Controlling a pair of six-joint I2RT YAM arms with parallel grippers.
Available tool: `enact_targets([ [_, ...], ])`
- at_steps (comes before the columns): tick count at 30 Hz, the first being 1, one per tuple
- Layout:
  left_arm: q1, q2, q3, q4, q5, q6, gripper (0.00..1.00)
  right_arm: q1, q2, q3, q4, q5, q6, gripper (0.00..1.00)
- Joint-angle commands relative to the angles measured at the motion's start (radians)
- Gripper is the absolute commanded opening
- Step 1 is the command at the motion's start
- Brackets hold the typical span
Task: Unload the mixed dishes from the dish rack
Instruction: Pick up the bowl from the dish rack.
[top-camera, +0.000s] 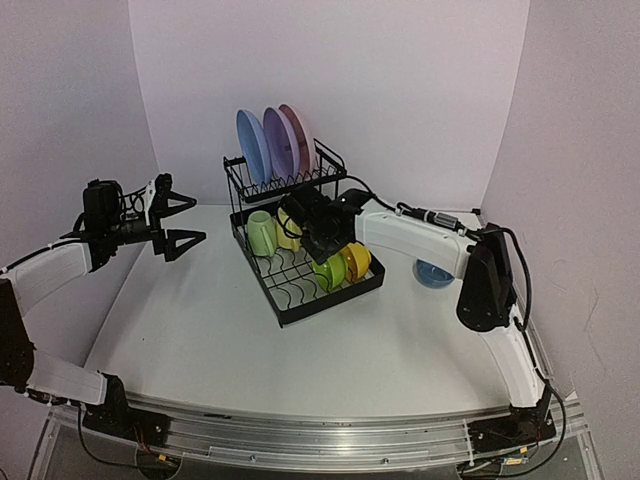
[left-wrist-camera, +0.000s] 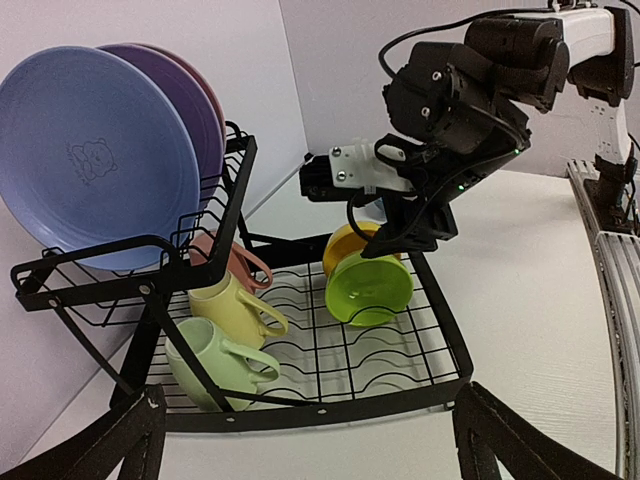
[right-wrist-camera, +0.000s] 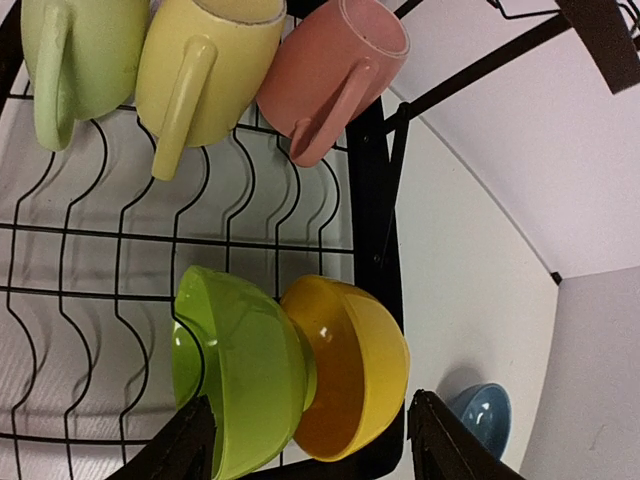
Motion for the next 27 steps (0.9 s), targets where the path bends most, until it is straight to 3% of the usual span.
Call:
enact_targets([
  [1, 0.004, -0.005, 0.015, 0.021, 0.002, -0.006, 1.0, 0.018, 0.057, 0.065, -0.011, 0.121, -0.121, 0.63],
  [9, 0.004, 0.008, 0.021, 0.019, -0.001, -0.015, 1.0, 0.02, 0.134, 0.109, -0.01, 0.152, -0.174, 0.61],
  [14, 0.004, 0.015, 0.024, 0.028, -0.002, -0.028, 1.0, 0.02, 0.204, 0.162, 0.007, 0.233, -0.246, 0.43],
  [27, 0.005, 0.011, 0.021, 0.029, -0.019, -0.026, 1.0, 0.02, 0.249, 0.148, 0.05, 0.344, -0.315, 0.3],
])
